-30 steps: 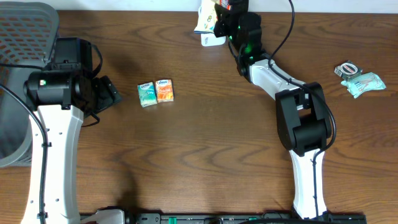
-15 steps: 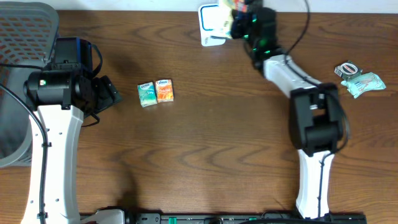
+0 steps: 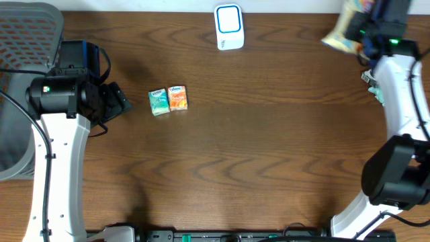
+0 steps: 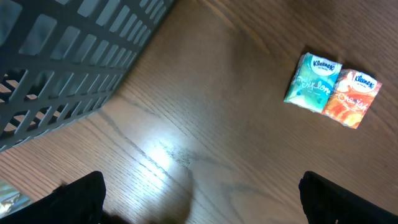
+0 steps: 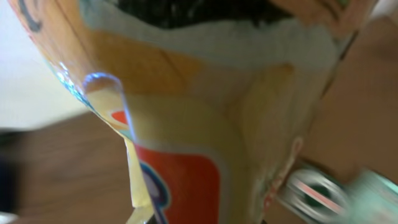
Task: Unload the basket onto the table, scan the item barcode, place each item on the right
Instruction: 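Carry the cream packet to the far right and drop it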
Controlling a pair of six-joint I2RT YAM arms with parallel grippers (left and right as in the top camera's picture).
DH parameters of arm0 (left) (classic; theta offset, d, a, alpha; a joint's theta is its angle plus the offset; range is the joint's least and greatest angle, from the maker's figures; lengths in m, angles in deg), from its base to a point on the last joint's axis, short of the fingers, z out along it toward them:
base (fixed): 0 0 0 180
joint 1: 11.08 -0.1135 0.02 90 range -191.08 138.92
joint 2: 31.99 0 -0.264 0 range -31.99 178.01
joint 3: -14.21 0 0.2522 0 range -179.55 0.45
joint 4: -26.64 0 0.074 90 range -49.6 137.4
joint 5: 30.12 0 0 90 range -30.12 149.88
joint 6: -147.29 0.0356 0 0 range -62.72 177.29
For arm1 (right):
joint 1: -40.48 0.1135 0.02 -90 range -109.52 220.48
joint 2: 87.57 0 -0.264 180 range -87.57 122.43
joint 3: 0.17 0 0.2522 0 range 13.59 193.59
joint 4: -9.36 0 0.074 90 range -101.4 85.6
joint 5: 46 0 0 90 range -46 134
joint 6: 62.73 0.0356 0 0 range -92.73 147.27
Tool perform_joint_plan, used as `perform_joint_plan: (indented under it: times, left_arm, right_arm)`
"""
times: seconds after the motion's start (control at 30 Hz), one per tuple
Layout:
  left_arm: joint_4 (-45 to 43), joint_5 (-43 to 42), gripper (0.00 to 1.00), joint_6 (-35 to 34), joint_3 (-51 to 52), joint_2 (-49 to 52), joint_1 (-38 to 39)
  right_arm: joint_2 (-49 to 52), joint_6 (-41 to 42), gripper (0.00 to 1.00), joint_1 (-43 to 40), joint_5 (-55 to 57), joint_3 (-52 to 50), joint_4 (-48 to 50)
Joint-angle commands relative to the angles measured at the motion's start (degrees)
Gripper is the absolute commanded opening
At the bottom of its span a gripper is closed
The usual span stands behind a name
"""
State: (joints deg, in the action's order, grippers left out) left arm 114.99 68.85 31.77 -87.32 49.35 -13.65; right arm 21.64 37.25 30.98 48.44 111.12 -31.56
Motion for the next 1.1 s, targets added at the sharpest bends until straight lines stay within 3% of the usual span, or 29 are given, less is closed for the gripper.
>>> perform_joint_plan:
  times: [0.0, 0.53, 0.87, 0.9, 0.97, 1.07]
  left_arm:
    - [0.2, 0.5, 0.98, -0.5, -0.2, 0.2, -0.3]
    - [0.2, 0.5, 0.98, -0.5, -0.2, 0.2, -0.3]
    - [0.2, 0.5, 0.98, -0.5, -0.2, 0.2, -0.3]
    - [0.2, 0.5, 0.98, -0.5, -0.2, 0.2, -0.3]
    - [0.2, 0.5, 0.98, -0.5, -0.2, 0.2, -0.3]
    - [0.2, 0.5, 0.98, -0.5, -0.2, 0.2, -0.3]
  right_arm:
    - [0.4, -0.9, 0.02, -4.3, 4.9, 0.2, -5.4]
    - [4.3, -0.7, 0.01, -19.0, 7.7, 0.2, -15.4]
    - [9.5, 5.4, 0.02, -23.5, 7.5, 0.2, -17.7]
    - [9.7, 5.4, 0.11, -23.7, 7.5, 0.2, -18.0]
    - [9.8, 5.4, 0.49, -23.9, 7.5, 0.2, -18.4]
    - [9.3, 5.4, 0.59, -23.9, 7.4, 0.2, -18.8]
